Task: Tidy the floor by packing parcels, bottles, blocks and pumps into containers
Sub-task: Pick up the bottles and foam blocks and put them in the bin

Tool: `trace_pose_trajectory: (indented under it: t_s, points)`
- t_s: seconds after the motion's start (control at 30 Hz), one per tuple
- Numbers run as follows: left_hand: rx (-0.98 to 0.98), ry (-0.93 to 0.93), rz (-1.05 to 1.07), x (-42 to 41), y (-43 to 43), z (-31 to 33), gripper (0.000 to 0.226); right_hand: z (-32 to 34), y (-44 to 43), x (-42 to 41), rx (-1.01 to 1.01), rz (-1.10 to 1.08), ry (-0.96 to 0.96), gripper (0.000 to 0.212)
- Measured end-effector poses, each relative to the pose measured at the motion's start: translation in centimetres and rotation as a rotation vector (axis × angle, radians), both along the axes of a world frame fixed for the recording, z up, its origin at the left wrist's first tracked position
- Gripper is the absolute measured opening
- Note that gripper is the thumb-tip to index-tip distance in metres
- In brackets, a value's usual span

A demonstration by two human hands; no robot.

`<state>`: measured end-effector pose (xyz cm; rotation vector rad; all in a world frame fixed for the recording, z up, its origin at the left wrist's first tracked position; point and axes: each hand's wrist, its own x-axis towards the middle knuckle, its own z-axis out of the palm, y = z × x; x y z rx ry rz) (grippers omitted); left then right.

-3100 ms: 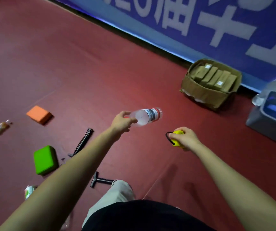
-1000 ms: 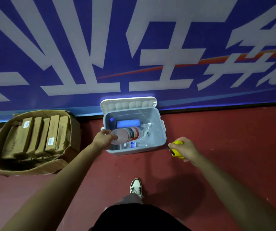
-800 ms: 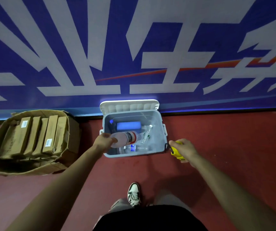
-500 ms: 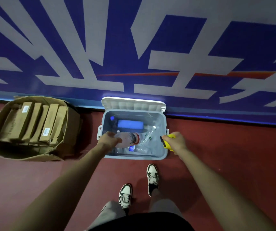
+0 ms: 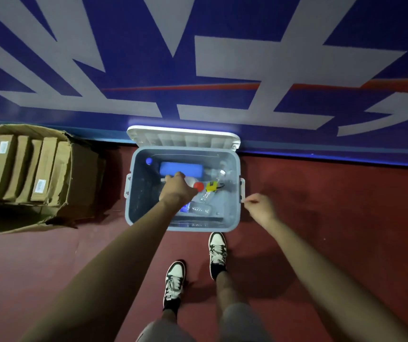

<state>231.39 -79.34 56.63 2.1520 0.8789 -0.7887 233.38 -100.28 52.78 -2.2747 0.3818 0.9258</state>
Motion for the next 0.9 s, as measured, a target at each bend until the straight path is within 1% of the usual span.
trace_pose_trajectory:
  t_s: [0.07,0.17,0.2,0.33,0.43,0.57,0.67,0.77,0.83,0.9]
  points:
    - [0.005,0.010,-0.045,-0.1,0.1,-0.1,0.048,-0.4,-1.3,-1.0,-0.002,-0.024,0.044,0.019]
    - [0.028,-0.005,-0.061,-1.1,1.4,-0.2,0.034,-0.4,-2.0,-1.9,-0.027,0.011,0.046,0.035]
    - [0.044,-0.010,-0.068,-1.5,1.9,-0.2,0.030,-0.2,-1.7,-2.0,-0.032,0.024,0.043,0.036]
    - [0.032,0.000,-0.122,-3.9,4.6,0.4,0.018,1.0,0.4,-2.9,-0.021,0.077,0.009,0.026]
    - [0.025,-0.038,-0.155,-5.4,6.4,1.2,0.024,2.4,2.3,-4.1,-0.038,0.154,-0.040,0.017]
    - [0.005,-0.129,-0.180,-7.1,7.8,4.2,0.025,4.6,4.7,-6.1,-0.068,0.210,-0.081,0.021]
    - [-0.016,-0.169,-0.198,-8.5,9.0,5.6,0.026,6.6,6.1,-7.9,-0.071,0.227,-0.105,0.017]
    - [-0.089,-0.223,-0.167,-10.0,9.8,7.2,0.022,8.6,7.1,-9.8,-0.095,0.270,-0.130,0.017]
    - [-0.110,-0.243,-0.202,-11.1,10.2,8.3,0.017,9.8,7.7,-11.0,-0.107,0.274,-0.150,0.020]
    - [-0.133,-0.253,-0.269,-12.2,10.5,9.2,0.021,11.1,8.3,-12.3,-0.110,0.277,-0.164,0.017]
